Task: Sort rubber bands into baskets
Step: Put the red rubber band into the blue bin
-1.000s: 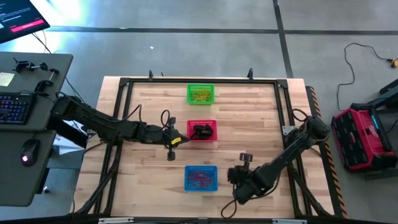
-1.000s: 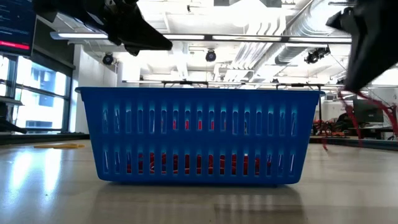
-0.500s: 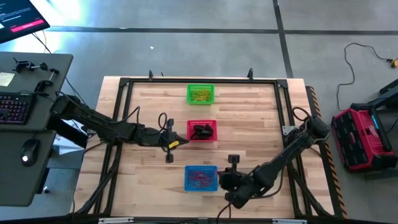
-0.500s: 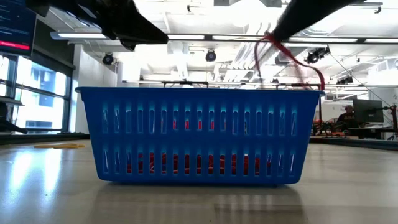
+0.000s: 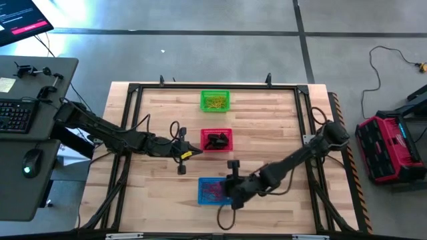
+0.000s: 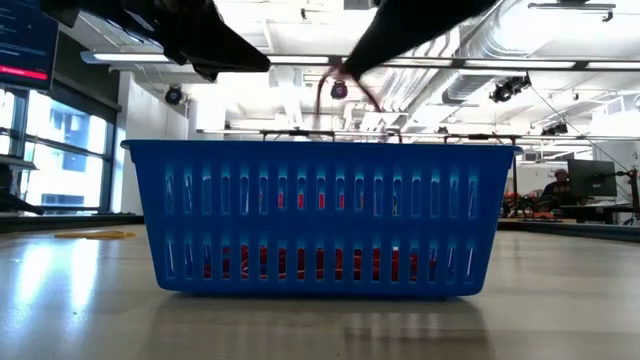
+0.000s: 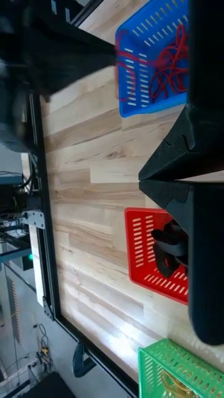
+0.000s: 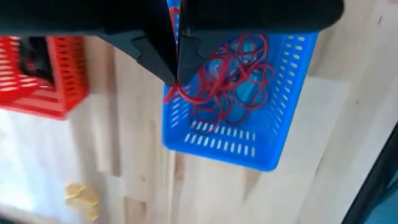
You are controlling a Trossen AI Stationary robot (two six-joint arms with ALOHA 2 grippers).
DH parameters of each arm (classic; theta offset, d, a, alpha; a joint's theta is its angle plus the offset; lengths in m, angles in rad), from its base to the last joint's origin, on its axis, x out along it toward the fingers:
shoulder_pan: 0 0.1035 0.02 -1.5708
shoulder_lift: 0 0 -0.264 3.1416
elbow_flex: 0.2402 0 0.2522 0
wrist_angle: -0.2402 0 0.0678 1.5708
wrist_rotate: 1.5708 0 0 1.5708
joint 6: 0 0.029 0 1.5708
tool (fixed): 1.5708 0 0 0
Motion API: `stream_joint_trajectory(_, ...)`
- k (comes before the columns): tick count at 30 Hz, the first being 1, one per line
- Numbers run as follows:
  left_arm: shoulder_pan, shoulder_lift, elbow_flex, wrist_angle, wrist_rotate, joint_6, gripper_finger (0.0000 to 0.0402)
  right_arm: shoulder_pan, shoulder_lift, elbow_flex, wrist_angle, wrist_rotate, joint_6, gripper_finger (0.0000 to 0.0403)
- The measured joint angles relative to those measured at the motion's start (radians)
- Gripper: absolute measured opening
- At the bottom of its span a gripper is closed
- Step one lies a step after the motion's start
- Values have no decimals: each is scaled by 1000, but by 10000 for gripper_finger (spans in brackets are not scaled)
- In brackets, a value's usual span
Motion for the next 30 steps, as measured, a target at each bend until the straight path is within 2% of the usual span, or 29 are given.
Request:
stream_joint_trajectory(10, 0, 0, 0, -15, 0, 9, 0, -82, 48, -1, 43, -211, 6, 0)
stream_joint_trajectory(16, 0, 0, 0, -15, 0, 10, 0, -128, 48, -82, 118, -363, 84, 0)
stream_joint_trajectory(21, 0, 0, 0, -15, 0, 18, 0, -147, 49, -143, 219, -411, 124, 0)
stream_joint_trajectory(30, 0, 0, 0, -18, 1, 10, 0, -183, 49, -177, 211, -454, 195, 1)
